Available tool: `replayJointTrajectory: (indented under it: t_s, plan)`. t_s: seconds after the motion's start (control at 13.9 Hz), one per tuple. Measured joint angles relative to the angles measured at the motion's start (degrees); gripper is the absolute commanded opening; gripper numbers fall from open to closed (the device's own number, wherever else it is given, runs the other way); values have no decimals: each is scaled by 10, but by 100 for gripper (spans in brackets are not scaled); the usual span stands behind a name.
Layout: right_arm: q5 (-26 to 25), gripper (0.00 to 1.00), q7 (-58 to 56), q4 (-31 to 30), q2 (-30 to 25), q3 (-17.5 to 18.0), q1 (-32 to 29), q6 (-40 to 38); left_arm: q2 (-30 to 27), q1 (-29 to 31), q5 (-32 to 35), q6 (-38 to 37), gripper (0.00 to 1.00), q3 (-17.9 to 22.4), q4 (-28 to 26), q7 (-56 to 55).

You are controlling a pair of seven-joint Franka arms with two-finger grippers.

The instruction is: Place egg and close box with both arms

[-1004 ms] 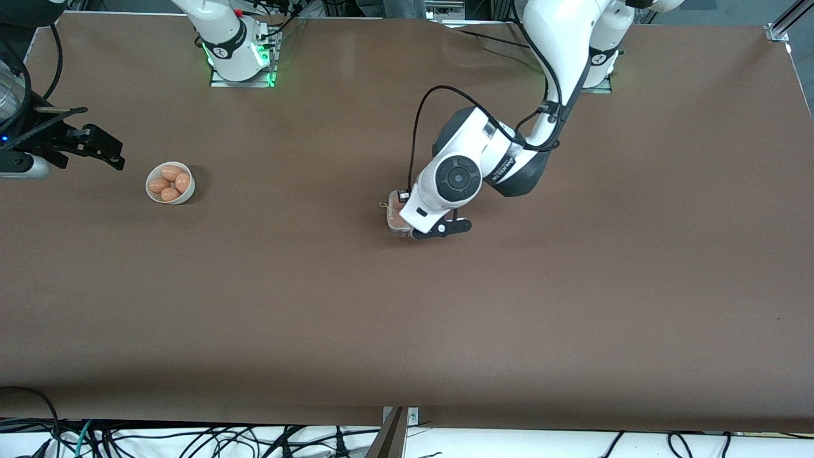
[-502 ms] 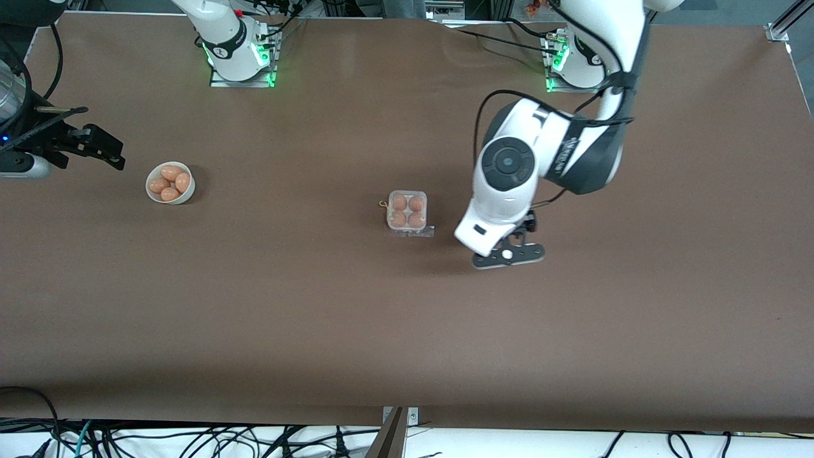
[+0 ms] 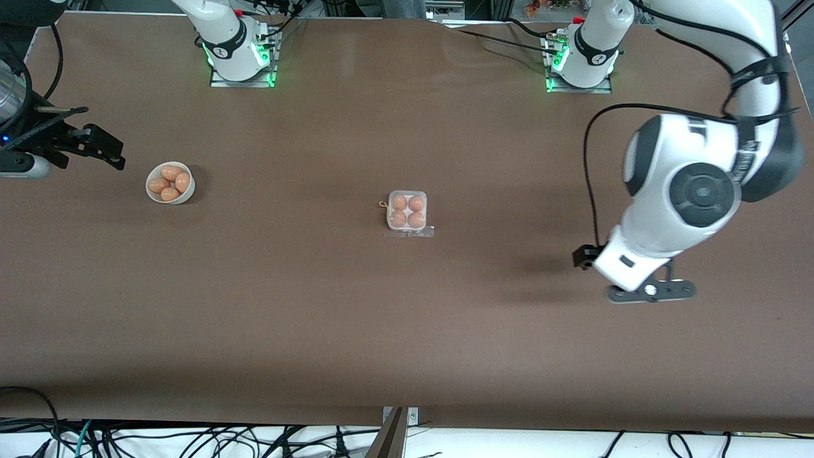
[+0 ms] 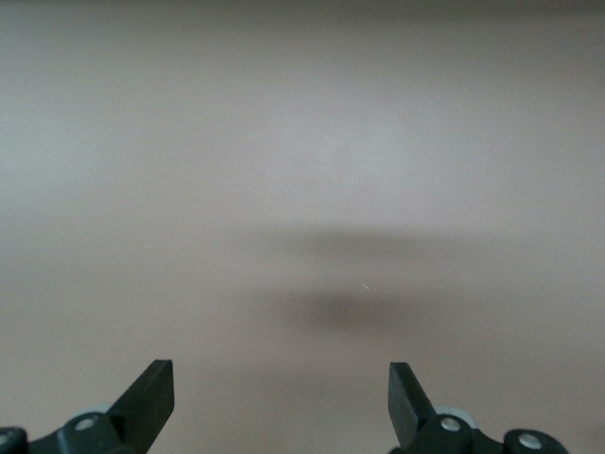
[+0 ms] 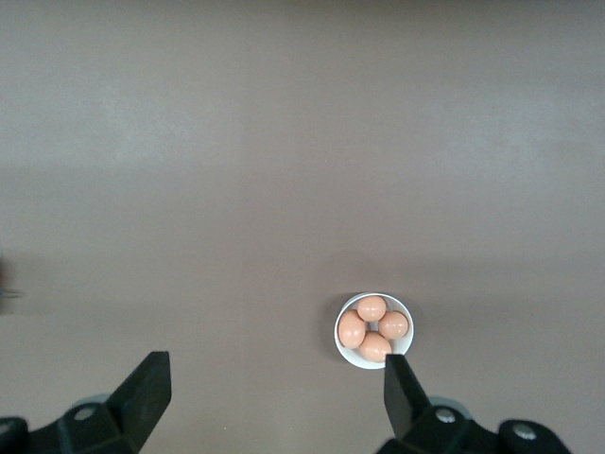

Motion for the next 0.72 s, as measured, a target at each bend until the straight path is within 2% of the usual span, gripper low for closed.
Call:
replayJointTrajectory:
  t_s: [0.36,0.5,0.72]
  plan:
    - [0,100,0,0,0,0,0,0,-3,60,0,-2,100,-5,7,18]
    - [0,100,0,0,0,0,0,0,-13,110,0,-3,100,-46,8,18]
    - [0,100,0,0,0,0,-1,0,-37,214,2,-6,100,-146,8,18]
